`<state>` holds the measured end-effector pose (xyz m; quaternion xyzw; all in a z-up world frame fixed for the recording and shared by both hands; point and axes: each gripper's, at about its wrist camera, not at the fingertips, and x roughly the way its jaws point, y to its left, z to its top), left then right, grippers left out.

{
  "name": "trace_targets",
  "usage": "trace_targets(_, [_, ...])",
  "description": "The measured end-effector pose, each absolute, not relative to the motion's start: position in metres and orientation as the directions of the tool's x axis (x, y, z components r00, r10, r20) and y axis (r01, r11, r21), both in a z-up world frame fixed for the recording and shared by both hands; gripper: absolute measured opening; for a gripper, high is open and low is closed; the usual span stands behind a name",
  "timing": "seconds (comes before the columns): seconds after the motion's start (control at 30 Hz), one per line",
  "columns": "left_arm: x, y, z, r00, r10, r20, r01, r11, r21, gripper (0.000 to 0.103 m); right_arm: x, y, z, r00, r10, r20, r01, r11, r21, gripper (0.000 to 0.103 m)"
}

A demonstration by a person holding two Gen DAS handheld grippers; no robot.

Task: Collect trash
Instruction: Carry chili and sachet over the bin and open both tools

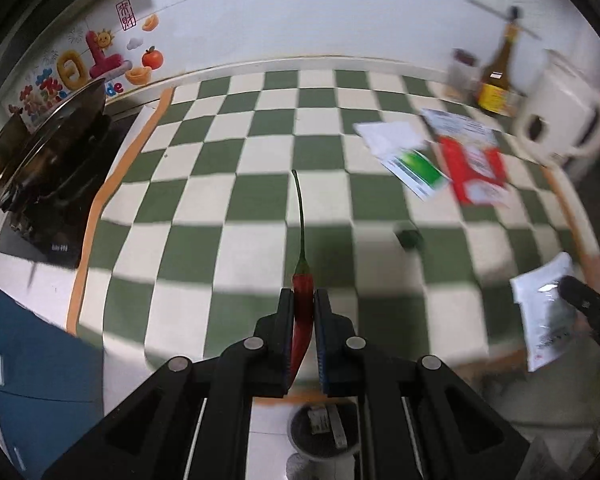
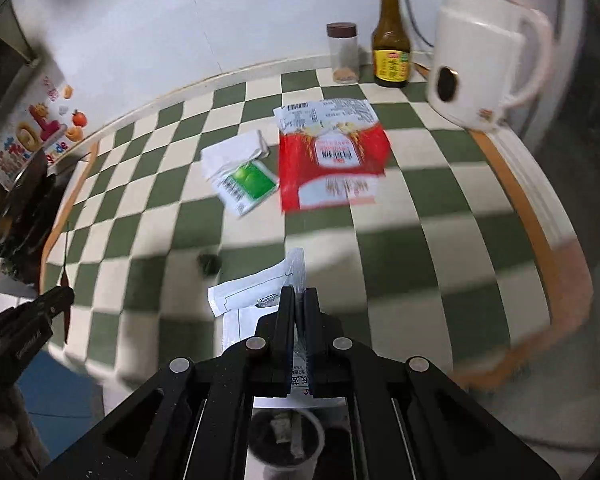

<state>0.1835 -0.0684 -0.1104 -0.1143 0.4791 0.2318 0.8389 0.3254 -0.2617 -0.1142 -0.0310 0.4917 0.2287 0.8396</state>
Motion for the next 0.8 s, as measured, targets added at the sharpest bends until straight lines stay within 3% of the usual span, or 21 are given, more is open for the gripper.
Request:
trace_targets(0.2, [0.104,-0.109,-0.128,0.424,0.155,-0.892,-0.431,0.901,-0.048,0.007,0.223,-0.299,-0.134,0.353,0.35,-0.868,-0.376,0.902,0.211,0.004])
trace_targets(0.37, [0.068,-0.119,-0.196,0.296,0.021,-0.955,-0.425,0.898,-0.112,0.007,0.165,-0.326,-0.206,0.203,0.331,-0.922,-0.299,0.917,0.263,0.004])
trace_targets(0.5, [0.061,-0.118,-0.277,0.194,-0.061,-0.979,-0.463,0.874,-0.146,0.007,0.145,-0.336,-0.289,0.094,0.308,-0.947,-0.252,0.928,0.276,0.004])
trace_targets(0.8, [0.087,-0.116,-0.523,0.021,-0.264,-0.964,-0.568,0.791,-0.229,0.007,0.14,-0.338,-0.541,-0.051,0.235,-0.971,-0.205,0.949,0.24,0.004])
